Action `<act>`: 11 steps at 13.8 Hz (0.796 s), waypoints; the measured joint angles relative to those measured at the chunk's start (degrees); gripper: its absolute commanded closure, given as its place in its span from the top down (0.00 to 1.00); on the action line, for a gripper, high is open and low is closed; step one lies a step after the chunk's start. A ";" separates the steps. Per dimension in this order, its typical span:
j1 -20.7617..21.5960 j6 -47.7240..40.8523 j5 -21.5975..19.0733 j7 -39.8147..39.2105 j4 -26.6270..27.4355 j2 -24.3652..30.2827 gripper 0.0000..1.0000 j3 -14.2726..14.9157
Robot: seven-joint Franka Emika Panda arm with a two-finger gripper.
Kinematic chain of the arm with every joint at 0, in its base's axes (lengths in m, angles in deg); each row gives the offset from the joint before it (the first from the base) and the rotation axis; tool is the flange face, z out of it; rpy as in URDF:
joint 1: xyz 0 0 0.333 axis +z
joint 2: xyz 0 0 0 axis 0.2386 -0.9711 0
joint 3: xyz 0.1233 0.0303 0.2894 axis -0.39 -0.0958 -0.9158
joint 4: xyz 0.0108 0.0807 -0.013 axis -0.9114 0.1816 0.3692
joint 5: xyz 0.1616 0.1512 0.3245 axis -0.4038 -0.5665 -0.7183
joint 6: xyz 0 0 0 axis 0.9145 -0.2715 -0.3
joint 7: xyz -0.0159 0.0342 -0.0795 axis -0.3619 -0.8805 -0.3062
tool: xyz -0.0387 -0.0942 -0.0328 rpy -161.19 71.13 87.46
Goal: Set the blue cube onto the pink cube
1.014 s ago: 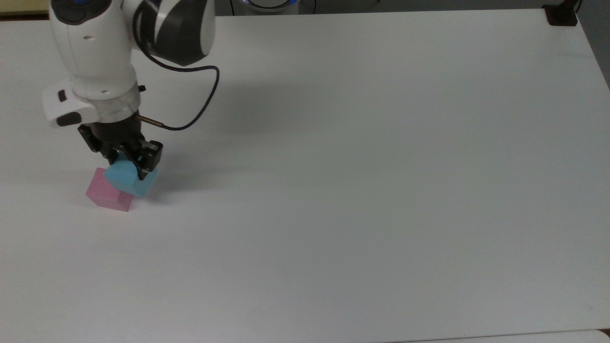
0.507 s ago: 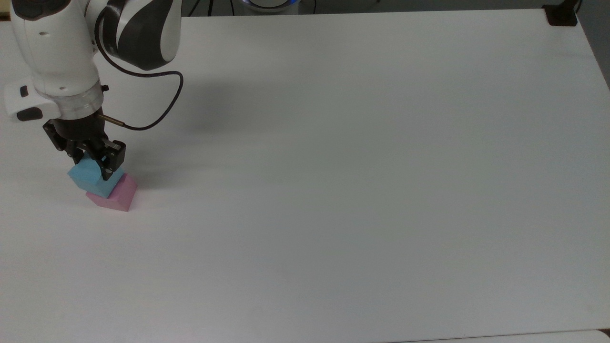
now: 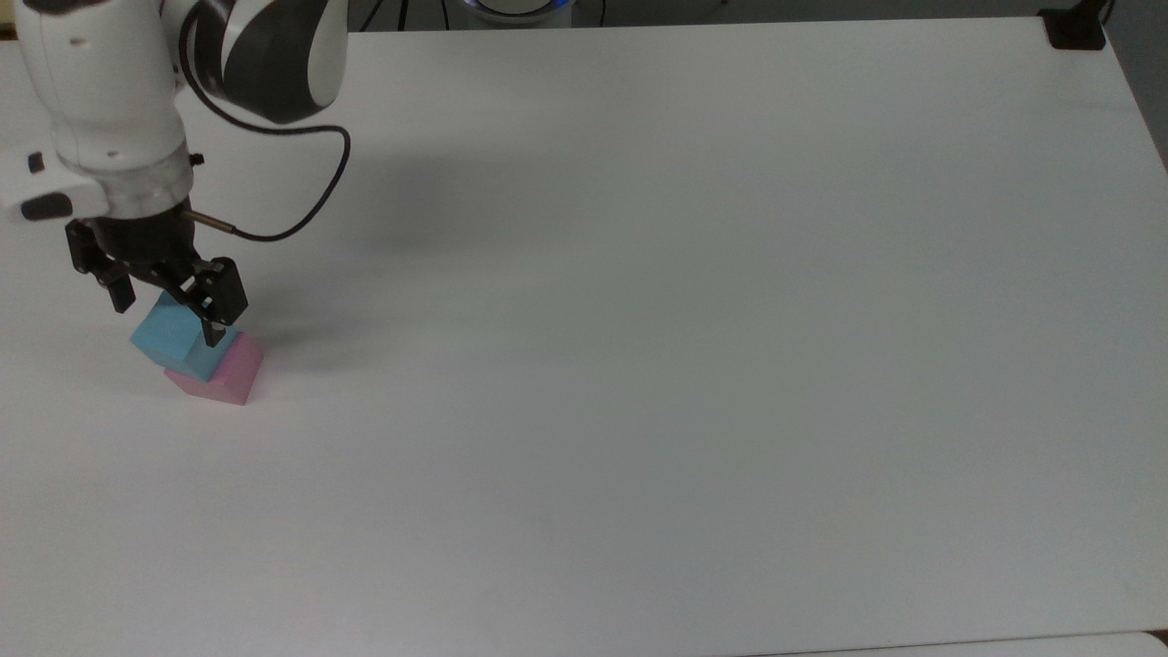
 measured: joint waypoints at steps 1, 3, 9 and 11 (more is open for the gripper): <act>0.66 -0.79 -0.08 0.29 -0.19 2.21 1.00 -0.30; 3.46 -9.71 -0.35 3.53 -0.26 7.71 1.00 -0.70; 15.80 -31.95 -0.36 9.06 0.38 17.23 1.00 0.75; 19.32 -34.78 -0.36 9.16 0.87 17.87 1.00 3.35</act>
